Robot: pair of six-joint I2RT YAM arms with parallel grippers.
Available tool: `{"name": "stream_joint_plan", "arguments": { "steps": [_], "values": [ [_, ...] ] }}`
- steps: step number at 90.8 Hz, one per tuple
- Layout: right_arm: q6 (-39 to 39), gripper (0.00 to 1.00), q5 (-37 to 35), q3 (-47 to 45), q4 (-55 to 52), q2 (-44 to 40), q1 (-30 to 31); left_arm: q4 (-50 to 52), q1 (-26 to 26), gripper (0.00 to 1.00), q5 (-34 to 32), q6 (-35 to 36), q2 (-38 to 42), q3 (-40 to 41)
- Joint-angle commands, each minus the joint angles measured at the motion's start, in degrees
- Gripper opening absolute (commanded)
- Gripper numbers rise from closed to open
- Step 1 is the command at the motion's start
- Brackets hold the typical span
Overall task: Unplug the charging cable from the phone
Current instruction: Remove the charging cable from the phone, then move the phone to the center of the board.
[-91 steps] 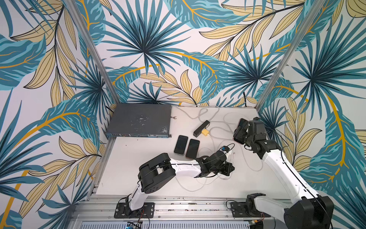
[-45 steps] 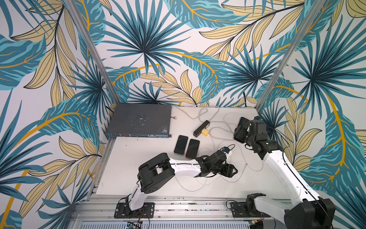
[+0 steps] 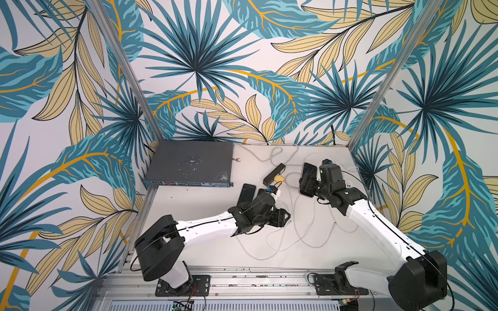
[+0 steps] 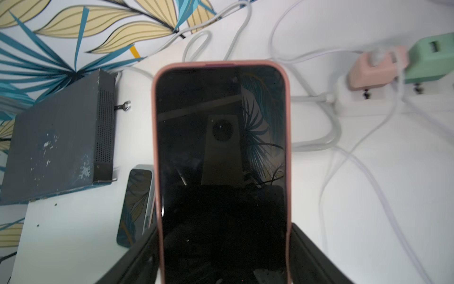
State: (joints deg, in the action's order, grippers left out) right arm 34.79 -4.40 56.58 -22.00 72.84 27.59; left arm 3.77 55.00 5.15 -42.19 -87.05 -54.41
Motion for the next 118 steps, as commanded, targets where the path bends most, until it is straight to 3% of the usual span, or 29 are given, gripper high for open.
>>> {"name": "stream_joint_plan", "arguments": {
  "steps": [1, 41, 81, 99, 118],
  "values": [
    [3.63, 0.48, 1.03, -0.59, 6.51, 3.27, 4.50, 9.67, -2.61, 0.64, -6.58, -0.21, 4.77, 2.51],
    [13.93, 0.47, 9.81, -4.45, 24.85, 16.42, 15.59, 18.54, -9.69, 0.63, -13.75, -2.33, 16.75, 7.14],
    [19.20, 0.47, 14.16, -15.47, 36.21, 18.48, 20.94, 17.16, -11.00, 0.62, -12.09, -2.55, 15.59, 7.92],
    [20.95, 0.47, 12.91, -20.38, 40.60, 18.13, 21.10, 16.61, -11.01, 0.62, -11.81, -2.63, 14.90, 7.75],
    [21.71, 0.45, 8.57, -21.31, 37.34, 18.31, 20.65, 17.13, -11.02, 0.61, -11.91, -2.50, 15.22, 7.78]
  ]
}}
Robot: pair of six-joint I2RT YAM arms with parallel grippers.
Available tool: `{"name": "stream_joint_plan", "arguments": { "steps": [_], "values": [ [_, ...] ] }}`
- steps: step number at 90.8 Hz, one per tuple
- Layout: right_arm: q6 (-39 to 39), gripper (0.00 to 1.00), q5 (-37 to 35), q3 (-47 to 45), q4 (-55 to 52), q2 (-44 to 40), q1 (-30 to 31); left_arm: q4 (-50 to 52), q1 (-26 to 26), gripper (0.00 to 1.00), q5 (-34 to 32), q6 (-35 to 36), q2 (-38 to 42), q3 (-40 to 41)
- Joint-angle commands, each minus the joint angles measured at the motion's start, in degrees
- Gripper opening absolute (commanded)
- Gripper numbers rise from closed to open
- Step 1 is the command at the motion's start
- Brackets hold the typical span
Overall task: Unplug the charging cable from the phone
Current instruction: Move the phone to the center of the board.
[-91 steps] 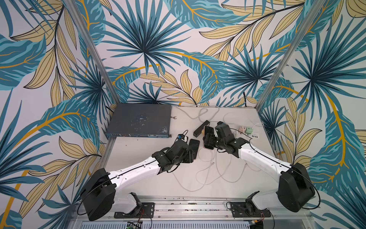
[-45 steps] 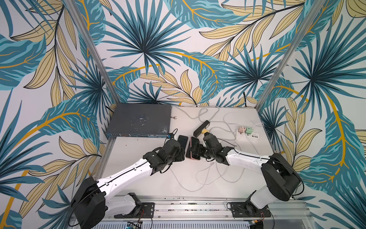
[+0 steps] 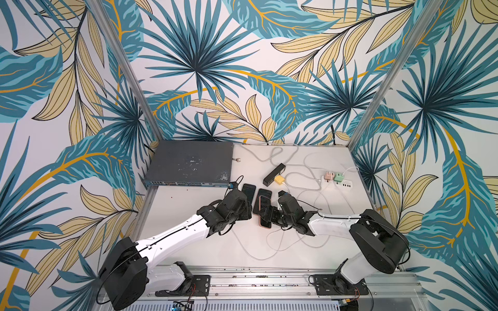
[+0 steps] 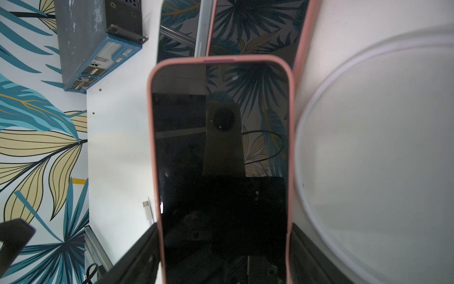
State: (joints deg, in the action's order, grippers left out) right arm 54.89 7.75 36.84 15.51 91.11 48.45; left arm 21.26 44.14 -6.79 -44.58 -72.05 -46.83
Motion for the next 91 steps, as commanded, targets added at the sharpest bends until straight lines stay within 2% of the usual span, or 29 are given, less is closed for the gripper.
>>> {"name": "stream_joint_plan", "arguments": {
  "steps": [1, 17, 21, 36, 60, 77, 91],
  "values": [
    [1.61, 0.45, -3.91, -1.58, -0.50, -0.05, -0.29, -0.35, -0.13, 0.61, 0.02, -0.14, 0.28, 0.22],
    [1.06, 0.45, -7.25, -4.12, -4.98, -4.06, -2.73, -0.28, -0.18, 0.61, -0.07, 0.06, 0.38, 0.49],
    [0.63, 0.45, -7.93, -4.56, -5.93, -5.05, -5.12, -0.49, -0.18, 0.61, 0.01, 0.02, 0.27, 0.64],
    [-1.20, 0.45, -7.91, -5.39, -6.84, -7.09, -8.37, -1.12, -0.19, 0.61, 0.28, -0.30, -0.02, 1.08],
    [-2.77, 0.45, -9.22, -5.04, -9.67, -9.23, -9.57, -0.76, -0.17, 0.61, 0.21, -0.16, 0.24, 1.24],
    [-4.31, 0.45, -7.44, -3.51, -12.44, -11.28, -9.36, -1.66, -0.17, 0.61, 0.28, -0.45, -1.12, 1.04],
    [-6.58, 0.44, -8.05, 1.19, -17.08, -12.76, -7.38, -2.30, -0.14, 0.61, 1.79, -0.77, -1.75, 0.99]
  ]
}}
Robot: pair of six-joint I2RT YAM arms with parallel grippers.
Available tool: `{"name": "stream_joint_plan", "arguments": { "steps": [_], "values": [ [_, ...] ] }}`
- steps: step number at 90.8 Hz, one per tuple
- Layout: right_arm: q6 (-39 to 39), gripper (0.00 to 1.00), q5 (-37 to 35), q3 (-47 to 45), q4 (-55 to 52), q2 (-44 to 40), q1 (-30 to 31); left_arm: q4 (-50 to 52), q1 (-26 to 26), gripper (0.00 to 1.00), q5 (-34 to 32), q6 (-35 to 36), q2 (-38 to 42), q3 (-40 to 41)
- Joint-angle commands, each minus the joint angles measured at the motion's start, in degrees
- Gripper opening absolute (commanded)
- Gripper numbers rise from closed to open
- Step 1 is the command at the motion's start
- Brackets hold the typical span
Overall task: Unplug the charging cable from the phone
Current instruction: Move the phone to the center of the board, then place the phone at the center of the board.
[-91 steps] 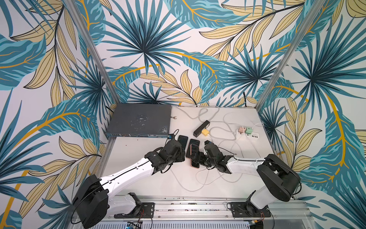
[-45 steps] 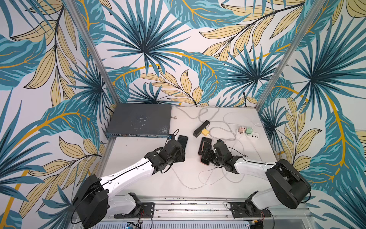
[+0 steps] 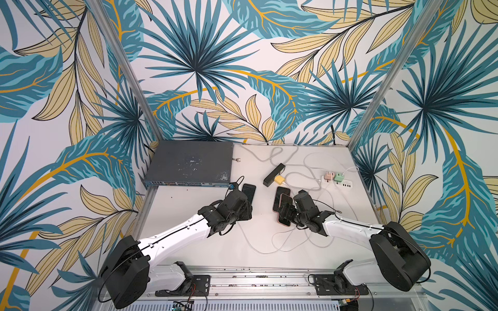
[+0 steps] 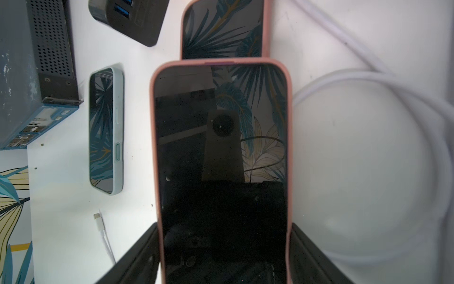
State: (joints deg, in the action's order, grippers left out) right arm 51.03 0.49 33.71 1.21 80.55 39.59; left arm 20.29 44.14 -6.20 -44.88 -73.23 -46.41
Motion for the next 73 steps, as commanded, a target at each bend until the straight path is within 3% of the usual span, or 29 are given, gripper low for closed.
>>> {"name": "stream_joint_plan", "arguments": {
  "steps": [1, 16, 41, 73],
  "values": [
    [-2.83, 0.44, -0.77, 4.86, -3.05, -2.18, 1.64, -1.32, -0.13, 0.61, 1.24, -0.42, -0.58, 0.56],
    [-2.55, 0.44, 0.86, 11.31, -3.52, 1.10, 2.77, -0.38, -0.15, 0.61, 0.49, 0.12, -0.39, -0.47],
    [-0.26, 0.44, 1.06, 22.20, -2.64, 15.27, 4.97, 2.31, -1.36, 0.61, -1.63, 0.76, 1.40, -0.94],
    [3.66, 0.41, -1.98, 26.02, -5.59, 21.88, 5.31, 3.28, -2.90, 0.60, -1.63, 0.76, 4.24, 0.75]
  ]
}}
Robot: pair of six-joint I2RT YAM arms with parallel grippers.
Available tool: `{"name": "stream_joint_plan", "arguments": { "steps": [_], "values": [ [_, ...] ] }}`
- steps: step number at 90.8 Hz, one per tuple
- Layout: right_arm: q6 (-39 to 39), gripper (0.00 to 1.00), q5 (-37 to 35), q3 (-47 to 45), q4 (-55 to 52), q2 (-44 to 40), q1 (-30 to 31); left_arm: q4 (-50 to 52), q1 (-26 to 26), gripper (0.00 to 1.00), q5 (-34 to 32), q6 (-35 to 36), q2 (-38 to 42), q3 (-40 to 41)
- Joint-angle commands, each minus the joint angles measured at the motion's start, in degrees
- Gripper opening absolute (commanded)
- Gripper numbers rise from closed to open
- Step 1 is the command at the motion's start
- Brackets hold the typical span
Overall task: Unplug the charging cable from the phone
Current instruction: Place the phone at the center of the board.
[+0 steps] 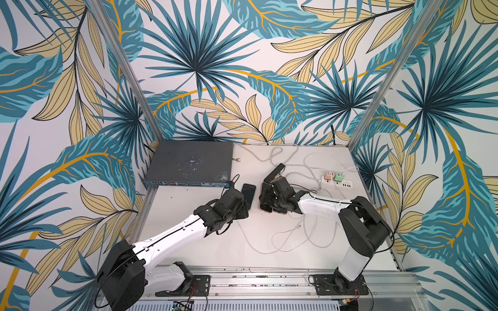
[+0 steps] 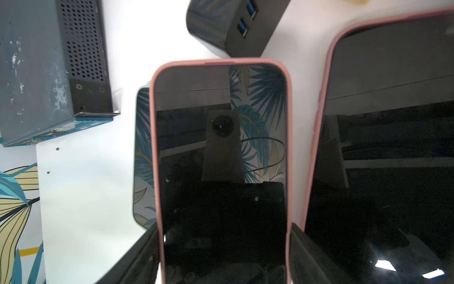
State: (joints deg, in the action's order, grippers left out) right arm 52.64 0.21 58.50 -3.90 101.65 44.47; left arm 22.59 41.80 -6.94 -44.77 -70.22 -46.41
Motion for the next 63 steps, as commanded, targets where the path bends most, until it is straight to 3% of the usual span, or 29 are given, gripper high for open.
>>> {"name": "stream_joint_plan", "arguments": {
  "steps": [1, 33, 54, 63],
  "values": [
    [2.12, 0.41, -1.74, 1.20, -0.44, 0.86, 0.44, 0.98, -0.57, 0.60, -0.89, 0.61, 1.22, 0.77],
    [3.40, 0.48, -1.56, 1.57, -0.82, 3.16, 2.40, 0.26, -0.59, 0.60, -0.36, 0.35, 0.74, 1.06],
    [3.95, 0.70, -1.18, 1.17, 0.71, 3.08, 2.46, 0.39, -0.60, 0.59, -0.21, 0.65, 0.78, 0.93],
    [3.87, 0.74, -1.61, 1.27, 0.50, 2.56, 2.45, 0.44, -0.58, 0.59, -0.18, 0.66, 0.78, 0.89]
  ]
}}
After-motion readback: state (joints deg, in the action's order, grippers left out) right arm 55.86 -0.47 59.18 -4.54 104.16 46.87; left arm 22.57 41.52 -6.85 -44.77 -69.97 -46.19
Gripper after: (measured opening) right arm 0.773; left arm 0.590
